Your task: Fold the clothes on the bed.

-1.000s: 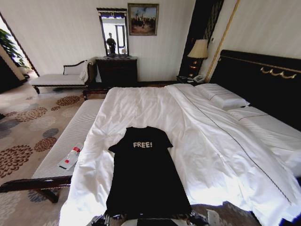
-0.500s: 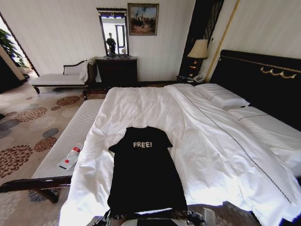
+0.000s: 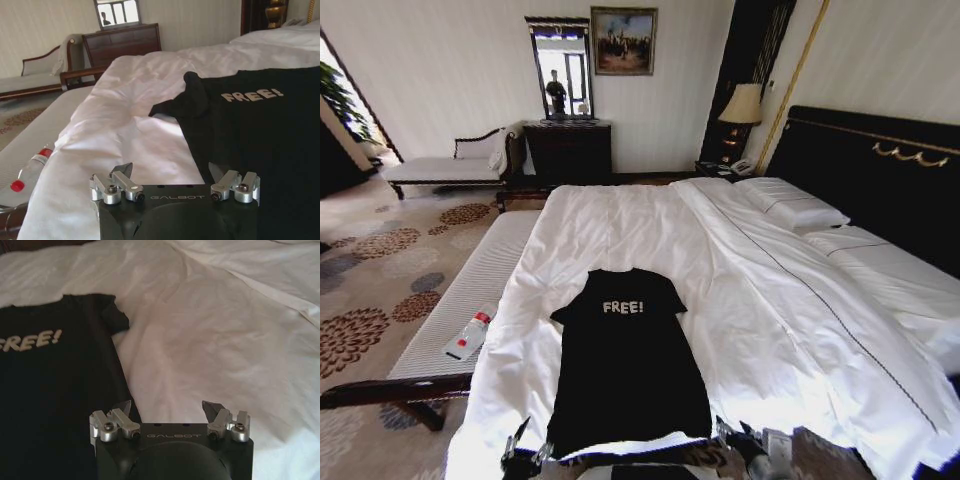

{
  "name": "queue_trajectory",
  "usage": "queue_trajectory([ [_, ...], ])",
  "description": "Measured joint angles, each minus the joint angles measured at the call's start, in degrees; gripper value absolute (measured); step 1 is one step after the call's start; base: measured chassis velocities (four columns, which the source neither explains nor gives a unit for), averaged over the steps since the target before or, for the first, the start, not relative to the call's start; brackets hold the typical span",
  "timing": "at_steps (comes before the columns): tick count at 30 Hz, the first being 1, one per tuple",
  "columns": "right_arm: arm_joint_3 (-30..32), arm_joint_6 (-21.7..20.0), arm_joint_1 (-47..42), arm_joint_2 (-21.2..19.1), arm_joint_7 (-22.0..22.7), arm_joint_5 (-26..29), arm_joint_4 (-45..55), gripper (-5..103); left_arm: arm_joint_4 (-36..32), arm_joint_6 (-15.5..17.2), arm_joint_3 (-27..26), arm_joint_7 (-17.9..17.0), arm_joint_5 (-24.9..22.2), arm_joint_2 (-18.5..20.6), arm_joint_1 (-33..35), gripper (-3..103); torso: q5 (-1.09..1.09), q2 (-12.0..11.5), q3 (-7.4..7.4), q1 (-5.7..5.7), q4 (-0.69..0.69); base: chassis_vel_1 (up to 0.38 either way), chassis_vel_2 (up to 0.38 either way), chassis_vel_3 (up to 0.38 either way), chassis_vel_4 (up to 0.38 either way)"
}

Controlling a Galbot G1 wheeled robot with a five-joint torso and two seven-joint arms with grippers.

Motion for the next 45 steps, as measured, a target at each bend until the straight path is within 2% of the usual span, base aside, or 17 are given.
queue_trajectory([
  [1, 0.0, 0.0, 0.0, 0.0, 0.0, 0.0, 0.0, 82, 0.0, 0.0, 0.0, 0.0, 0.0, 0.0, 0.0, 84, 0.00, 0.0, 0.00, 0.00, 0.00, 0.000, 0.000, 0.000, 0.000],
  [2, 0.0, 2.6, 2.0, -0.9, -2.1, 0.9, -1.2, 82, 0.4, -0.2, -0.6, 0.2, -1.2, -0.6, -1.1, 89, -0.01, 0.0, 0.00, 0.01, 0.00, 0.000, 0.000, 0.000, 0.000],
  [3, -0.2, 5.7, 4.9, -2.0, -4.9, 2.1, -3.5, 87, 0.8, -0.2, -1.0, 0.7, -2.8, -1.2, -2.3, 95, -0.01, 0.0, 0.00, 0.01, 0.01, 0.000, 0.000, 0.000, 0.000],
  [4, -0.4, 6.6, 6.1, -2.3, -5.9, 2.4, -4.5, 92, 0.9, -0.2, -1.0, 0.8, -3.2, -1.3, -2.7, 98, -0.01, 0.0, 0.01, 0.01, 0.00, 0.000, 0.000, 0.000, 0.000],
  [5, -0.4, 6.6, 6.1, -2.3, -5.9, 2.4, -4.5, 92, 0.9, -0.2, -1.0, 0.8, -3.2, -1.3, -2.7, 98, -0.01, 0.0, 0.01, 0.01, 0.00, 0.000, 0.000, 0.000, 0.000],
  [8, -1.7, 9.8, 16.3, -2.8, -11.7, 6.6, -13.5, 100, 1.7, -0.2, -0.4, 2.0, -4.8, -1.3, -6.8, 100, -0.01, 0.0, 0.01, 0.01, 0.03, 0.000, 0.000, 0.000, 0.000],
  [9, -2.5, 10.4, 19.2, -2.5, -13.0, 7.6, -16.7, 100, 1.9, 0.0, -0.1, 2.1, -5.3, -1.3, -7.8, 100, -0.01, 0.0, 0.01, 0.02, -0.07, 0.000, 0.000, 0.000, 0.000],
  [10, -2.5, 10.4, 19.2, -2.5, -13.0, 7.6, -16.7, 100, 1.9, 0.0, -0.1, 2.1, -5.3, -1.3, -7.8, 100, -0.01, 0.0, 0.01, 0.02, -0.07, 0.000, 0.000, 0.000, 0.000],
  [13, -5.7, 13.0, 28.0, -1.4, -16.0, 7.1, -27.1, 100, 1.8, 0.3, 0.0, 2.7, -6.9, -2.2, -10.1, 100, 0.00, 0.0, 0.01, 0.02, 0.03, 0.000, 0.000, 0.000, 0.000],
  [14, -6.6, 13.1, 30.5, -1.1, -16.5, 7.1, -29.9, 100, 1.8, 0.3, -0.1, 3.1, -7.2, -2.8, -10.6, 100, 0.04, 0.0, 0.01, 0.02, 0.01, 0.000, 0.000, 0.000, 0.000],
  [16, -7.4, 13.1, 32.8, -0.8, -16.8, 7.5, -32.1, 100, 1.8, 0.4, -0.1, 3.8, -7.4, -3.6, -11.1, 100, 0.02, 0.0, 0.01, 0.02, 0.04, 0.000, 0.000, 0.000, 0.000],
  [19, -9.3, 13.2, 38.2, -0.6, -17.1, 8.8, -38.0, 100, 1.6, 0.4, 0.0, 5.3, -7.3, -4.8, -11.5, 100, 0.01, 0.0, 0.02, 0.02, -0.01, 0.000, 0.000, 0.000, 0.000],
  [21, -10.2, 13.7, 41.0, -0.6, -17.8, 9.1, -41.0, 100, 1.3, 0.2, 0.1, 6.3, -7.3, -5.1, -11.4, 100, -0.01, 0.0, 0.01, 0.02, 0.01, 0.000, 0.000, 0.000, 0.000],
  [25, -11.5, 14.3, 43.4, -1.2, -19.1, 9.2, -43.8, 100, 1.2, 0.1, 0.1, 7.0, -7.6, -5.0, -11.3, 100, 0.00, 0.0, 0.01, 0.02, 0.00, 0.000, 0.000, 0.000, 0.000],
  [38, -15.1, 14.6, 48.9, -0.4, -19.9, 9.5, -48.6, 102, 1.4, 0.1, -0.2, 7.1, -7.9, -5.0, -10.8, 100, -0.01, 0.0, 0.00, 0.00, 0.00, 0.000, 0.000, 0.000, 0.000],
  [41, -16.1, 14.5, 49.8, -0.5, -19.8, 9.7, -49.8, 88, 1.4, 0.2, -0.4, 6.8, -8.1, -5.2, -10.6, 100, -0.01, 0.0, 0.00, 0.00, -0.01, 0.000, 0.000, 0.000, 0.000],
  [45, -16.8, 14.0, 50.9, -0.2, -19.4, 11.1, -50.7, 81, 1.3, 0.5, -0.4, 6.5, -8.1, -5.3, -10.3, 100, -0.01, 0.0, 0.00, 0.00, 0.00, 0.000, 0.000, 0.000, 0.000],
])
